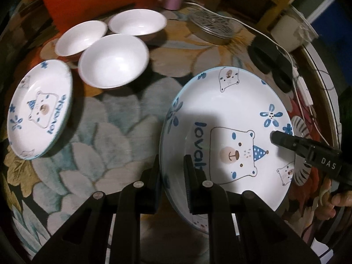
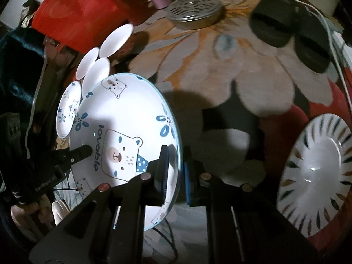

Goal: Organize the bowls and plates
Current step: 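Lift the bear plate and carry it over the leaf-pattern plate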

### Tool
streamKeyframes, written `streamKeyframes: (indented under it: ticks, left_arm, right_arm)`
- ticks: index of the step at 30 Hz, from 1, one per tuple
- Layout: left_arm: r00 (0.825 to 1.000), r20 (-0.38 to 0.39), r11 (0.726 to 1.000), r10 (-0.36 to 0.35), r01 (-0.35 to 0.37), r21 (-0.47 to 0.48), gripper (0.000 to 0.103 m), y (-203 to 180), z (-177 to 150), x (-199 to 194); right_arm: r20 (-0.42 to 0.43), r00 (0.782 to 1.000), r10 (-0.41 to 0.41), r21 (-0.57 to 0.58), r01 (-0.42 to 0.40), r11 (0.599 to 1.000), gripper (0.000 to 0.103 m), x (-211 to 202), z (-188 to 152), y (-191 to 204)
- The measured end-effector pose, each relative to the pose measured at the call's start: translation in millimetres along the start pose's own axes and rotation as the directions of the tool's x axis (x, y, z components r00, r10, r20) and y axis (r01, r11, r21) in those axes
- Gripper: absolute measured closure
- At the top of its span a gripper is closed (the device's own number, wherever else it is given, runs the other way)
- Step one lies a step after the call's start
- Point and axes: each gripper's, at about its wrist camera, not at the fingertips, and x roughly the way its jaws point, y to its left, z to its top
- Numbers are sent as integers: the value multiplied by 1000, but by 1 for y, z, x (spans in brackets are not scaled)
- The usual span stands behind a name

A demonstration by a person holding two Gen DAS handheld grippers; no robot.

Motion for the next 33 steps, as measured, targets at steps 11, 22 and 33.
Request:
streamKeyframes:
  ticks: [11, 22, 33]
  left_arm:
    - [998, -48, 995, -45, 49, 92, 86, -65, 4, 23]
    - [991, -106, 978, -86, 104, 180, 86, -136, 0, 49]
    - [985, -143, 961, -96, 129, 243, 86, -187, -8, 69]
  right_arm:
    - [7, 999, -41, 102, 40, 994, 90, -28, -14, -57]
    - [8, 996, -91, 216, 87, 972, 90, -55, -38, -118]
    - [-4, 992, -126, 289, 121, 950, 90, -70, -59, -165]
